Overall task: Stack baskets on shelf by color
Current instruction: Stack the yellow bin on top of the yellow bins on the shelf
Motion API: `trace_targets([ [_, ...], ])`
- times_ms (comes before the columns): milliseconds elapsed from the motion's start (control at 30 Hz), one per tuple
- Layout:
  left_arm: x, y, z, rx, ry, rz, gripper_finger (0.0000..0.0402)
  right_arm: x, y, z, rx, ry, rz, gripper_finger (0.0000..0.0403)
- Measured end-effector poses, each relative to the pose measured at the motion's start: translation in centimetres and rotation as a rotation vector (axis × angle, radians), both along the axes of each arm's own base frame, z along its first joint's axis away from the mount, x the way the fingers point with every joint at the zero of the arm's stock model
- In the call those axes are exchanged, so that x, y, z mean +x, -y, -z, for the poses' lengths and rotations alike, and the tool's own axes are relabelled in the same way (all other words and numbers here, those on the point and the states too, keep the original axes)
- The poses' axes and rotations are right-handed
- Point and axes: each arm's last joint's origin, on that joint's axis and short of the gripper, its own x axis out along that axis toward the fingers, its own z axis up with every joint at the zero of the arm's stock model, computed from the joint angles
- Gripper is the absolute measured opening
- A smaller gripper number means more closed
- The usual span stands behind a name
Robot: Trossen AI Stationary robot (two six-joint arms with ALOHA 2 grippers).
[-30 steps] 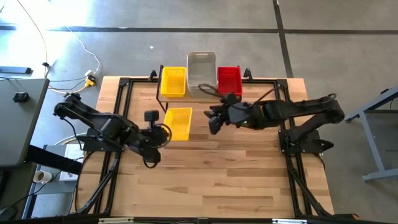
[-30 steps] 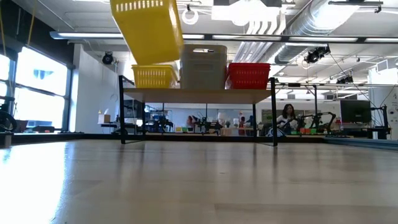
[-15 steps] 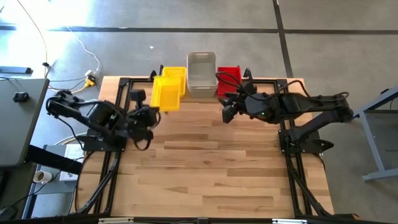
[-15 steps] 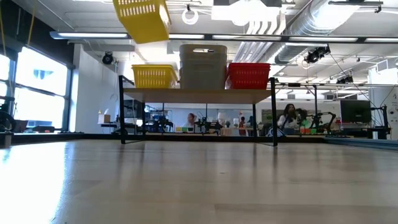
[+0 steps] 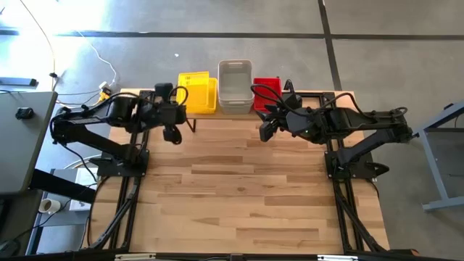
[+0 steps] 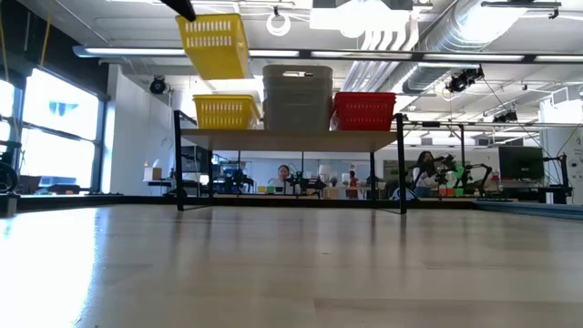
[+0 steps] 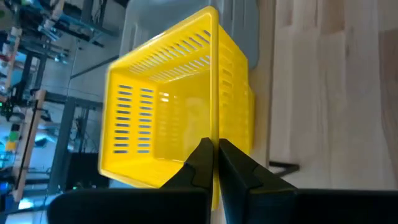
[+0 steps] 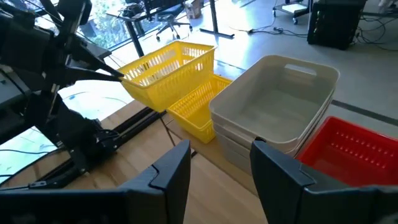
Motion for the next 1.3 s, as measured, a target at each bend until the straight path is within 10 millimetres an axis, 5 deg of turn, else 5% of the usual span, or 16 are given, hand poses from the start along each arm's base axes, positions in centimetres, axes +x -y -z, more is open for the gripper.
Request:
trace_targets([
  [333,0.6,-2.7,0.6,-0.058,0.045,-0.007,0.0,-0.4,1.4,-0.4,-0.07,-0.044,0.015,0.0151],
  [700,1.3,-4.4,3.1,-0.011,0.02,0.013,0.0,-3.9,3.5,-2.6,-0.083,0.024,0.077,0.0151],
  [1300,0.7,-7.9,4.1,-0.092,-0.048,0.069,0.0,-5.2,3.7,-3.3,-0.117,0.023,0.068,0.0151],
])
